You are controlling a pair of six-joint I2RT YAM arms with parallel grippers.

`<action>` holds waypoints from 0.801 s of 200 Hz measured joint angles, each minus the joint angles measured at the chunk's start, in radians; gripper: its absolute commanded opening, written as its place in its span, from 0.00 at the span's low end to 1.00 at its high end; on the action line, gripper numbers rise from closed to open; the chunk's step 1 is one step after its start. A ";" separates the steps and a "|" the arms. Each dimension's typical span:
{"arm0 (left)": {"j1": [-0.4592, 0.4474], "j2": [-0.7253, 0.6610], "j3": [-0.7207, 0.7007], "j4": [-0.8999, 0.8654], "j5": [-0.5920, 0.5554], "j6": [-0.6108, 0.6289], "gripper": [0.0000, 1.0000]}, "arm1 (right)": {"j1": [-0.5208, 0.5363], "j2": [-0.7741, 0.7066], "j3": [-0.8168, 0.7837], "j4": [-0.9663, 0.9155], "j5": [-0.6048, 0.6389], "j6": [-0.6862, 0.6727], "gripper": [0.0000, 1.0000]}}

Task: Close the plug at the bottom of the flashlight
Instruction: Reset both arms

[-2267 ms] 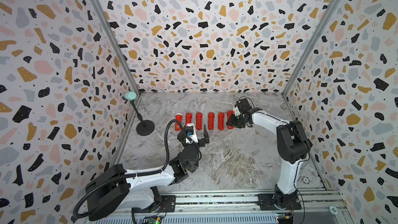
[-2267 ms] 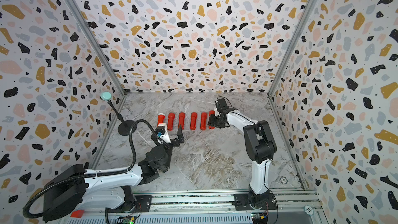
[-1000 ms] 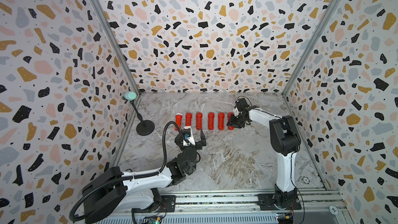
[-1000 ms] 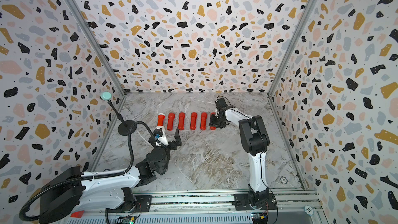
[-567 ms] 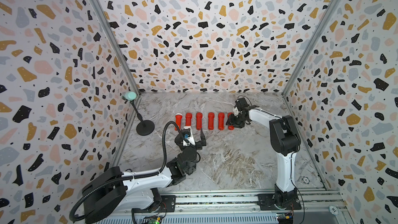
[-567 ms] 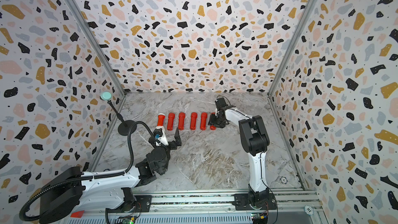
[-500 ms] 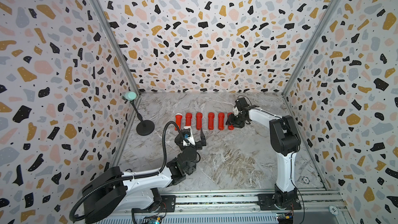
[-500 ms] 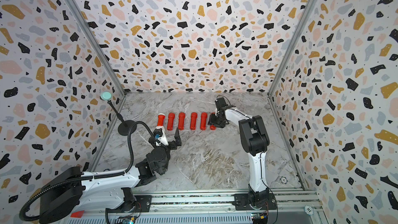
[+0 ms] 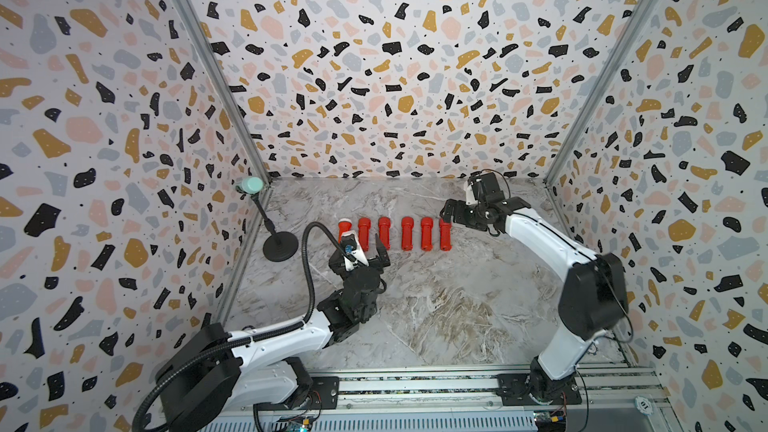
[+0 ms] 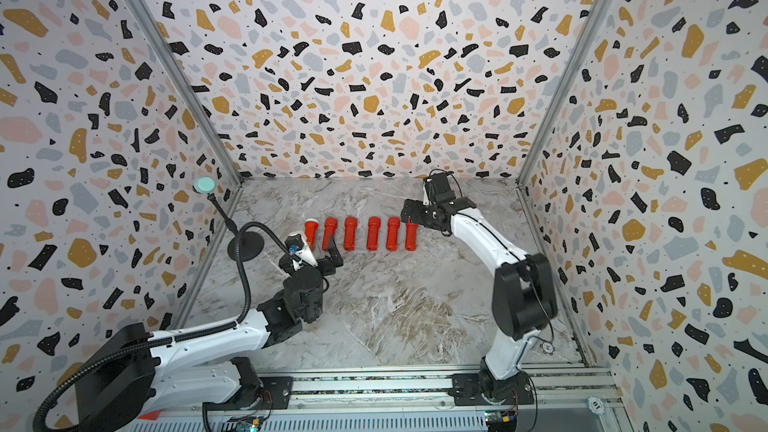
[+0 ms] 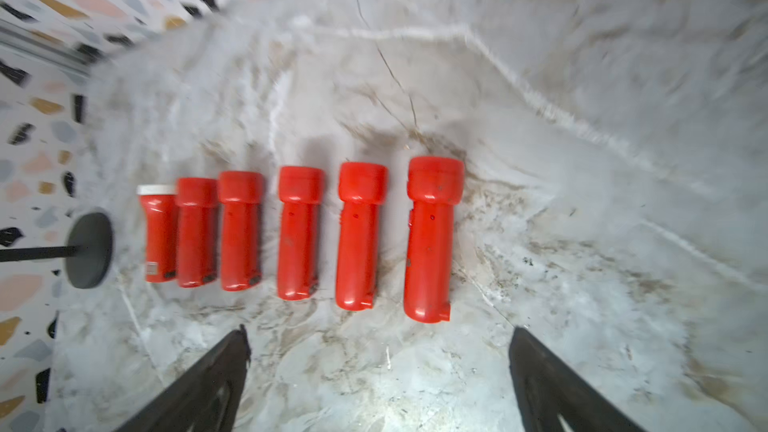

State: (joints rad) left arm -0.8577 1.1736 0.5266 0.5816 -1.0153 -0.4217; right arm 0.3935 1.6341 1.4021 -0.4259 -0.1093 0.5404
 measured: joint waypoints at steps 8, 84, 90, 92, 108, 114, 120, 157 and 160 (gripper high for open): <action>0.033 -0.009 0.020 -0.042 0.006 -0.042 1.00 | 0.005 -0.075 -0.038 0.034 0.021 -0.006 0.99; 0.295 -0.122 -0.004 -0.175 0.014 -0.145 0.99 | -0.064 -0.620 -0.718 0.540 0.332 -0.192 0.99; 0.316 -0.132 -0.014 -0.164 0.024 -0.121 1.00 | -0.089 -0.636 -0.766 0.578 0.347 -0.204 0.99; 0.324 -0.134 -0.016 -0.159 0.029 -0.110 1.00 | -0.095 -0.640 -0.780 0.589 0.350 -0.208 0.99; 0.404 -0.131 -0.025 -0.126 0.060 -0.043 0.99 | -0.158 -0.640 -0.863 0.678 0.389 -0.233 0.99; 0.438 -0.123 -0.028 -0.112 0.074 -0.019 0.99 | -0.180 -0.630 -0.885 0.715 0.407 -0.248 0.99; 0.473 -0.112 -0.033 -0.092 0.085 0.001 0.99 | -0.195 -0.619 -0.903 0.753 0.425 -0.264 0.99; 0.637 -0.006 -0.113 0.014 0.155 0.056 1.00 | -0.251 -0.530 -1.039 1.046 0.484 -0.386 0.99; 0.642 0.003 -0.117 0.020 0.161 0.062 1.00 | -0.256 -0.520 -1.046 1.063 0.485 -0.391 0.99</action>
State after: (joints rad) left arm -0.2161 1.1770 0.4099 0.6018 -0.8547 -0.3595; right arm 0.1379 1.1141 0.3557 0.6373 0.3756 0.1490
